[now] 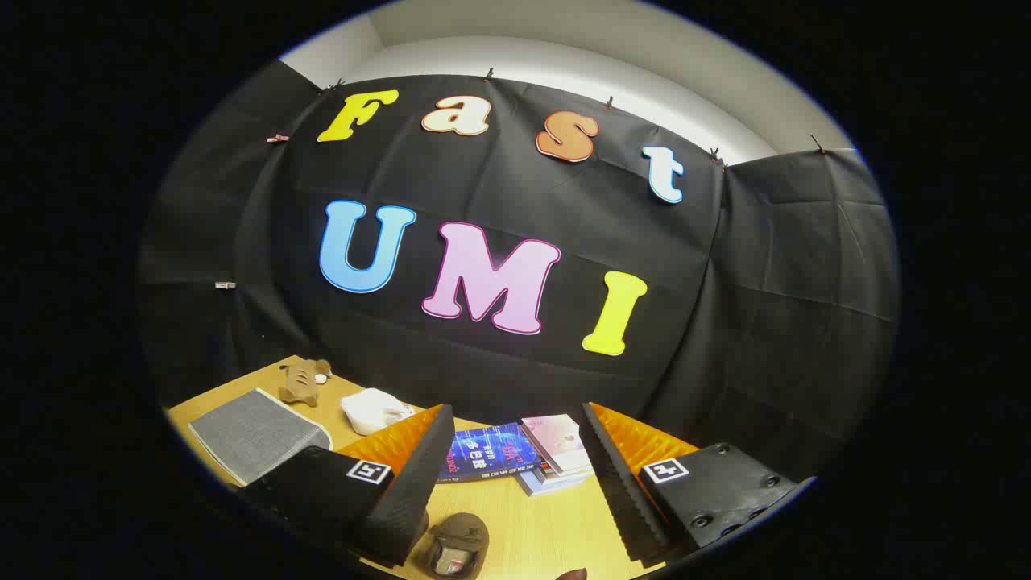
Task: Open the storage box then place both shoes into the box .Put the left shoe in first, then the right shoe, with the right side of both shoes facing outward in a uniform manner.
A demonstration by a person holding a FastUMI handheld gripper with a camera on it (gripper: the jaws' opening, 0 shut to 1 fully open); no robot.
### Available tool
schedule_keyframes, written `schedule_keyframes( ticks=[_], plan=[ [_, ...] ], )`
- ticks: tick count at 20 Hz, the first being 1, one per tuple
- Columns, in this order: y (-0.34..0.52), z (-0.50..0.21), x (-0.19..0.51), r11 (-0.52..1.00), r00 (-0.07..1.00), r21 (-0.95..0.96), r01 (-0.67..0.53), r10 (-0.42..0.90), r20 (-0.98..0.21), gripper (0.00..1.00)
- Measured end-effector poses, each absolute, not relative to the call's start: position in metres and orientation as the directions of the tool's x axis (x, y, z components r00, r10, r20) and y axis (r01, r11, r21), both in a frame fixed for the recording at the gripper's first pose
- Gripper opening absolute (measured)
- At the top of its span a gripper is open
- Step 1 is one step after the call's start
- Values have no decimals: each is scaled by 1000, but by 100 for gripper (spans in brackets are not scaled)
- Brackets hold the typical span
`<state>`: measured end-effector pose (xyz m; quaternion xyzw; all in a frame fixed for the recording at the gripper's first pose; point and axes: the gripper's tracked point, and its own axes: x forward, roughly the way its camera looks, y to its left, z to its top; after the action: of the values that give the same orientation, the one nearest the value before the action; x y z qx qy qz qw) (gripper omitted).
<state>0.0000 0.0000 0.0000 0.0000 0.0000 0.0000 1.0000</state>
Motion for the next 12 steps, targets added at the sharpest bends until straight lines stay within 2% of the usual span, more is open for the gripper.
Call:
schedule_keyframes(
  ticks=[12],
  plan=[
    [9,1,5,1000,1000,-5,-18,18,-4,97]
  ],
)
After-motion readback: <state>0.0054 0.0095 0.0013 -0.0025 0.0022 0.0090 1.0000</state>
